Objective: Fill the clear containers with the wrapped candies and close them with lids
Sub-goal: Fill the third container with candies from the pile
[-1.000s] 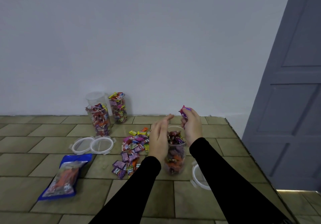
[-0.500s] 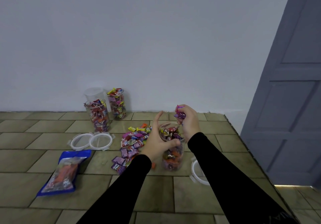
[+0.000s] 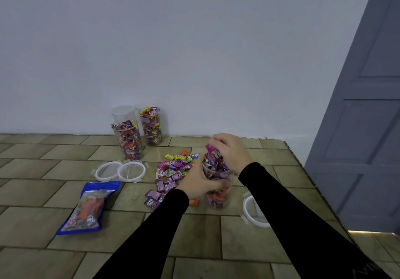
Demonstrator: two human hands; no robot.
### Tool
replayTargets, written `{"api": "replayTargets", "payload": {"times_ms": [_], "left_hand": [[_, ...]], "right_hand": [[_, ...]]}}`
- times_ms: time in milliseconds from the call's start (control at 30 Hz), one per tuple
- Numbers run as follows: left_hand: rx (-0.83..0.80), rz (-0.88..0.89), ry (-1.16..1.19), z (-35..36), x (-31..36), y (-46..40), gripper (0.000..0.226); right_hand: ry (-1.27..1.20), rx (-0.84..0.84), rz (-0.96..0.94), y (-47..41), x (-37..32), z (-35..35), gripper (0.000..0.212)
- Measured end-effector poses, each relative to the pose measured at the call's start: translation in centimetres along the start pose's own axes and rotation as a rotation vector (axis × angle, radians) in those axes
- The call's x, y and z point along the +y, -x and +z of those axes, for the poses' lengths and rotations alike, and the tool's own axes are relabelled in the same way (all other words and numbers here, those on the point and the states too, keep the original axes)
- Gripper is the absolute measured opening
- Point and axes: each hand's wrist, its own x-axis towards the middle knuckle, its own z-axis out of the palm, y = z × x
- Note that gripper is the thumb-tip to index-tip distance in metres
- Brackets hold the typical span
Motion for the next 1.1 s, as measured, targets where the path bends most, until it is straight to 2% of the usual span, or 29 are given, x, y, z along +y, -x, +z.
{"api": "replayTargets", "payload": {"times_ms": [100,200,267,400,500,633,800,933,1033,1100], "left_hand": [[0.026,-0.011,0.003,-0.2,0.0,0.2,0.085],[0.03,-0.02,0.032,-0.2,0.1,0.3,0.087],[0.033,-0.029,0.018,-0.2,0.1,0.4,0.085],[0.05,-0.023,-0.022,-0.2,0.2,0.5,0.086],[0.043,-0.026,-0.004,-0.1,0.2,0.6,0.082],[0.051,-0.027,0.042,0.2,0.3,0.7,0.072],[0.092,0.017,0.037,0.5,0.4,0.8,0.069],[0.084,0.038,0.05,0.5,0.6,0.9,0.067],[0.079,0.036,0.061,0.4,0.6,0.8,0.065],[0.073,0.02,0.064,0.4,0.5,0.8,0.071]], "right_hand": [[0.235,-0.015,-0.074,0.2,-0.3,-0.7,0.041],[0.385,-0.067,-0.039,-0.3,-0.4,-1.6,0.016],[0.458,-0.143,-0.005,-0.2,-0.5,-2.0,0.009],[0.549,-0.29,0.077,0.4,-1.0,-1.7,0.025],[0.606,-0.319,0.076,0.3,-0.8,-1.3,0.032],[0.576,-0.289,0.054,0.2,-1.0,-1.6,0.039],[0.564,-0.368,-0.016,0.0,0.1,-0.9,0.02],[0.568,-0.304,0.028,-0.3,0.8,-1.3,0.019],[0.516,-0.269,-0.007,-0.2,0.9,-1.4,0.019],[0.454,-0.179,-0.049,0.3,0.9,-1.8,0.018]]}}
